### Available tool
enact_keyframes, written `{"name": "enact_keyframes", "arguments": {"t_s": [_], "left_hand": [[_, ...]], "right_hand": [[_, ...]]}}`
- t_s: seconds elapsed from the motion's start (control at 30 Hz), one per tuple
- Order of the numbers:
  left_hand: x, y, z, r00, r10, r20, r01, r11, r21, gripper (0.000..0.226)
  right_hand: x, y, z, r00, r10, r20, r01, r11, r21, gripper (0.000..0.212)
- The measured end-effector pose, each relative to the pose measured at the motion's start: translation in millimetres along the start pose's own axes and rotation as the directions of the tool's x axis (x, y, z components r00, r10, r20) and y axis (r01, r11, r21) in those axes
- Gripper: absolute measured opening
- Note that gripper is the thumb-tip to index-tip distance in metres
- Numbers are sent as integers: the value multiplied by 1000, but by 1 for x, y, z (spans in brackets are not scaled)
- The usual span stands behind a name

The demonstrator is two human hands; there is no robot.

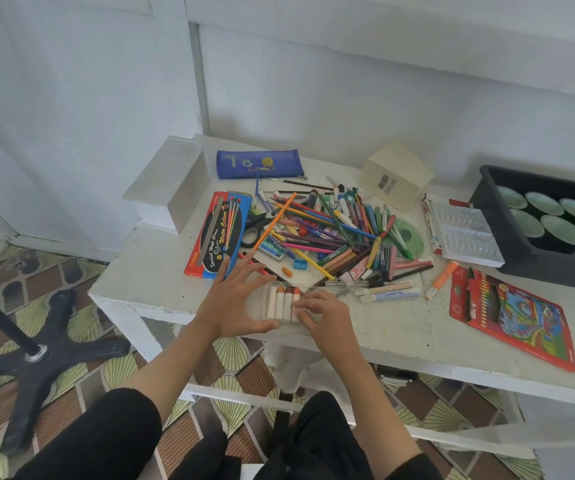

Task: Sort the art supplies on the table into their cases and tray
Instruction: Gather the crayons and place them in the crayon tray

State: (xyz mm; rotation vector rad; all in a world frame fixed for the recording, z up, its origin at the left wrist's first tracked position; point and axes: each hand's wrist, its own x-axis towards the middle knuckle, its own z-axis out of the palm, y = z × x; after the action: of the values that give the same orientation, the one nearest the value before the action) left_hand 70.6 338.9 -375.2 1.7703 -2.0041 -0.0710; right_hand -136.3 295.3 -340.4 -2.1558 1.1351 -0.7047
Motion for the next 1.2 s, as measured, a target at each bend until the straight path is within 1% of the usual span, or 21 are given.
{"name": "enact_keyframes", "arguments": {"t_s": [0.07,0.2,0.3,0.5,0.63,0.77,0.9,1.0,1.13,1.2], "left_hand": [[0,0,0,1000,2,-2,-2,1000,4,85],[0,-2,0,1000,-1,10,1,1000,0,84],[0,-2,1,1000,-3,21,3,1000,14,82],[0,3,-3,1000,-2,27,0,998,66,81],[0,3,-3,997,-33,74,24,993,119,84],[1,5,-4,986,-85,141,57,979,198,87],[5,8,-4,969,-123,215,58,957,285,86],[6,10,-4,961,-148,235,67,945,322,87],[6,12,-5,961,-158,228,82,947,312,85],[5,13,-5,960,-165,225,87,943,320,85]], "right_hand": [[0,-1,-6,1000,27,-13,-27,998,55,13],[11,-1,-22,975,205,-92,-186,966,179,10],[24,5,-41,959,263,-106,-237,949,209,11],[70,40,-84,957,242,-161,-234,970,69,19],[110,56,-101,960,226,-163,-234,972,-29,19],[152,64,-102,981,178,-71,-186,975,-119,22],[179,65,-98,992,124,20,-108,922,-371,20],[190,66,-93,994,94,51,-58,872,-487,23],[195,68,-87,996,75,46,-39,847,-530,20],[196,72,-85,994,102,44,-69,877,-476,18]]}}
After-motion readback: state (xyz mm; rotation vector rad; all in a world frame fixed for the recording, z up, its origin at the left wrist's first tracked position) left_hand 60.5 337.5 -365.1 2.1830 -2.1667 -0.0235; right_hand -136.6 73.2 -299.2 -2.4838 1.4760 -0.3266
